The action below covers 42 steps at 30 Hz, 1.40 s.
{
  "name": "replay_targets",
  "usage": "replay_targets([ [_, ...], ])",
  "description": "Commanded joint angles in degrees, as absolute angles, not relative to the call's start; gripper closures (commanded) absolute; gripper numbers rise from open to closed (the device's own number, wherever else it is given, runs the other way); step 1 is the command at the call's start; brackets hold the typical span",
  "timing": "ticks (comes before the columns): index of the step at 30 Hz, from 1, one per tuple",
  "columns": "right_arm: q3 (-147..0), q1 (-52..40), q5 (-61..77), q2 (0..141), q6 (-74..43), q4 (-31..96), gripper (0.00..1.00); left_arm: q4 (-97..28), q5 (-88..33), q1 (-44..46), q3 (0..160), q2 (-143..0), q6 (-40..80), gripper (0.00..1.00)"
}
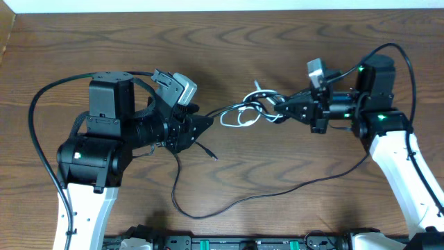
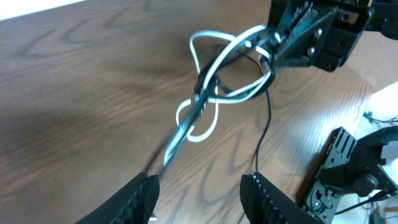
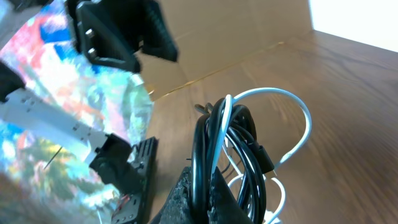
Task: Untangle cables
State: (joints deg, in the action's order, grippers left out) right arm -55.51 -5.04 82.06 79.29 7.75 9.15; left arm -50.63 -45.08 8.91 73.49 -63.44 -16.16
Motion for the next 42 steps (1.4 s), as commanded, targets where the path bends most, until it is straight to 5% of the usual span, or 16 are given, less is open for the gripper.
replay_targets([
  [1, -55.7, -8.6, 85.0, 79.3, 13.7, 9.0, 0.99, -50.2, -46.0, 9.1, 74.1, -64.1, -20.5, 0.52],
  [18, -55.7, -18.9, 81.2, 79.3, 17.3, 9.0, 0.99, -50.3, -48.8, 15.8, 74.1, -73.8, -24.0, 0.53],
  [23, -55.7, -18.9, 81.1, 79.3, 16.8, 9.5, 0.99, -50.3, -48.8, 15.8, 74.1, -73.9, -24.8, 0.90],
  [31, -55.7, -18.9, 70.4, 79.3, 16.3, 15.1, 0.99, -50.3, -48.8, 15.8, 74.1, -73.9, -24.8, 0.92],
  [36, -55.7, -18.9, 46.0, 79.3, 4.5, 16.8, 0.60, -50.3, -48.8, 15.8, 74.1, -73.9, -24.8, 0.92],
  [42, -55.7, -18.9, 41.0, 79.3, -1.0, 17.2, 0.53, -50.2, -48.2, 15.8, 74.1, -73.9, -24.8, 0.92],
])
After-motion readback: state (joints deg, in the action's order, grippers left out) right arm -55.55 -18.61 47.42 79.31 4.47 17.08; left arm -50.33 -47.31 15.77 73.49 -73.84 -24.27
